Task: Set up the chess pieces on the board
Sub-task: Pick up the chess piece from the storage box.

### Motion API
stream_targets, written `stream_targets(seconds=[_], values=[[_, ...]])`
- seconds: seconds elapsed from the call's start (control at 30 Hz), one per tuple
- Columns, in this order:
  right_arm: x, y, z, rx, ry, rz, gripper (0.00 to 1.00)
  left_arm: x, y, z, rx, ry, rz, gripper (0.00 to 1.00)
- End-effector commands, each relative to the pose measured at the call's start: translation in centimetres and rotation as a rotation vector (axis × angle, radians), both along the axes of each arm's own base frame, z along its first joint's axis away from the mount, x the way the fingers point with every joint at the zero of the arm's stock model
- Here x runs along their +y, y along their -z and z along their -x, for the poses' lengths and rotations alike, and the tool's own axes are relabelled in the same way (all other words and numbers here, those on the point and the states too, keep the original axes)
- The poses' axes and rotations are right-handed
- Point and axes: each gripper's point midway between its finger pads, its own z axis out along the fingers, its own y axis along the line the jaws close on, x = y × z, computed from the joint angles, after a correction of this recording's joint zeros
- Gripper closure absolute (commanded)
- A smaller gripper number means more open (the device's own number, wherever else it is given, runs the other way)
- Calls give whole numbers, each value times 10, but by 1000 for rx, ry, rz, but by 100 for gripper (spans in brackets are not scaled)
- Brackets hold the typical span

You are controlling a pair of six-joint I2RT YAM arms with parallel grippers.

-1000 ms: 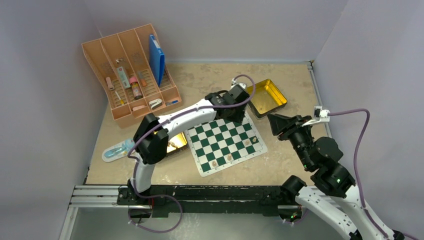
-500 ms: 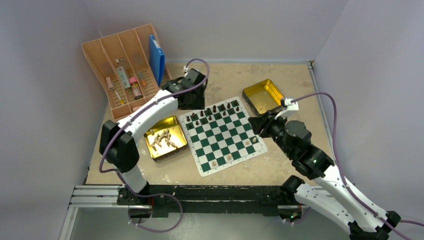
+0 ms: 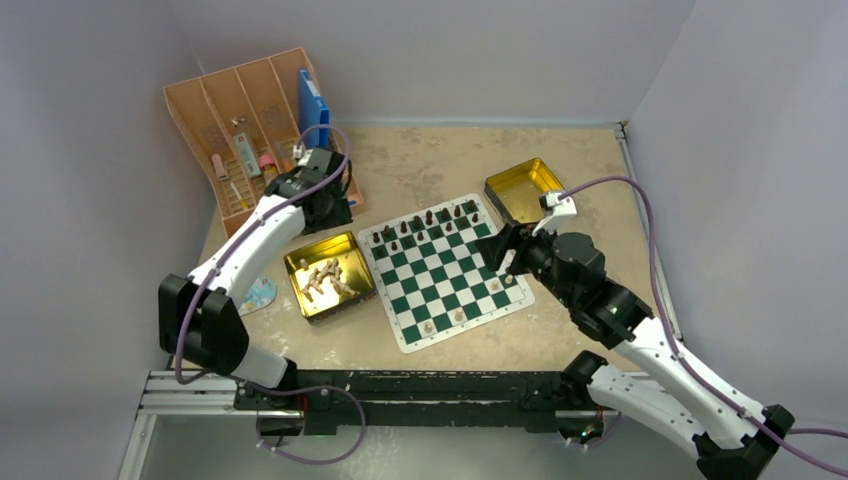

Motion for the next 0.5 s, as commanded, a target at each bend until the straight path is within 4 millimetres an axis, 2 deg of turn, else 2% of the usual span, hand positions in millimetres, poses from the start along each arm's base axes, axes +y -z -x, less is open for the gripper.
stream_targets(seconds=[0.0, 0.23, 0.47], values=[[13, -30, 3, -76, -65, -77, 20, 30, -6, 8, -58, -118, 13, 44], [19, -26, 3, -76, -102, -46, 6, 59, 3, 17, -70, -204, 48, 46], [24, -23, 1, -83, -124, -51, 5, 76, 27, 15, -23, -236, 41, 50]])
